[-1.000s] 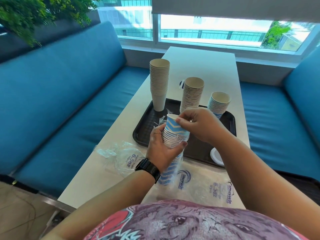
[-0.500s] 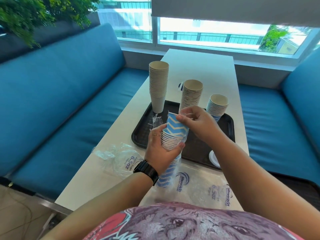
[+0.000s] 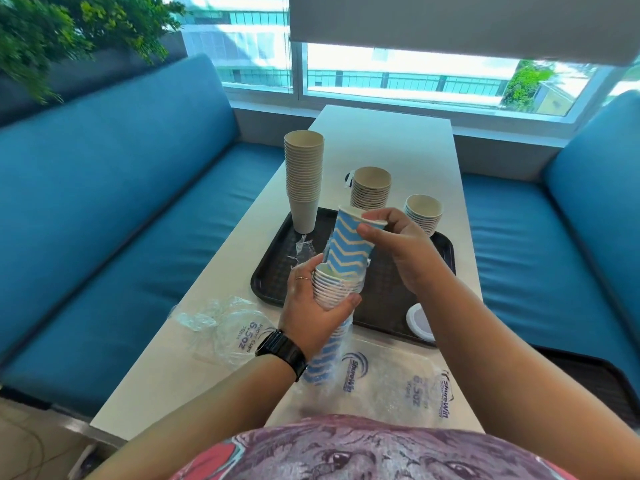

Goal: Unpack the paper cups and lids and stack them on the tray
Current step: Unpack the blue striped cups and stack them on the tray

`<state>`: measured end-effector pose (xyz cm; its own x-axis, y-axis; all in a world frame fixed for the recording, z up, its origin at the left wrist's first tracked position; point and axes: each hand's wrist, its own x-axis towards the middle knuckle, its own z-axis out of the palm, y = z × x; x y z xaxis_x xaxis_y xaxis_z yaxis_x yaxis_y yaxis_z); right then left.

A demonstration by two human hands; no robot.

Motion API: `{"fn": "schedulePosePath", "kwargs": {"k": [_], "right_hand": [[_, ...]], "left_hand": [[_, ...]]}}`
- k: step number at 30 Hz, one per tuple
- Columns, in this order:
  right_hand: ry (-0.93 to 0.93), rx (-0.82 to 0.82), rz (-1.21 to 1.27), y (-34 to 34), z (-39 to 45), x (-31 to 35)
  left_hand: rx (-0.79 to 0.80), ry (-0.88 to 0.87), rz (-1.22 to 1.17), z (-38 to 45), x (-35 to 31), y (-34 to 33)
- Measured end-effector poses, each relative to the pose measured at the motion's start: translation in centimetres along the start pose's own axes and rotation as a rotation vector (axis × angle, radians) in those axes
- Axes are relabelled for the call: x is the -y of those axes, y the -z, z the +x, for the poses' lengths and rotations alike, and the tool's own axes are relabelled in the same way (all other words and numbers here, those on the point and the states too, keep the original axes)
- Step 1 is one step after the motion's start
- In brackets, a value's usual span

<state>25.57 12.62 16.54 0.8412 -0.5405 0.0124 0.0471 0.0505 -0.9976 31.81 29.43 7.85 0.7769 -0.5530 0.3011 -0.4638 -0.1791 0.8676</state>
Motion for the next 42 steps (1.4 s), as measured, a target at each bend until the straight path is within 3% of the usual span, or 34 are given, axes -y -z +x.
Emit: {"fn": "schedulePosePath", "kwargs": {"k": [6, 16, 26, 42], "right_hand": [[0.143, -0.195, -0.03, 2.6, 1.9, 1.7], [0.341, -0.553, -0.462, 8.6, 6.5, 3.8], [0.164, -0.571, -0.75, 10.9, 9.1, 0.8], [-0.078, -0.461, -0.844, 10.6, 7.7, -4.0]], "left_hand": [[-0.005, 0.012, 0.018, 0.2, 0.2, -0.2], [-0.004, 0.04, 0.018, 0.3, 0.2, -0.4], [-0.002, 0.044, 0.026, 0.3, 0.3, -0.4], [-0.002, 0.064, 0.0, 0.3, 0.1, -0.3]]}}
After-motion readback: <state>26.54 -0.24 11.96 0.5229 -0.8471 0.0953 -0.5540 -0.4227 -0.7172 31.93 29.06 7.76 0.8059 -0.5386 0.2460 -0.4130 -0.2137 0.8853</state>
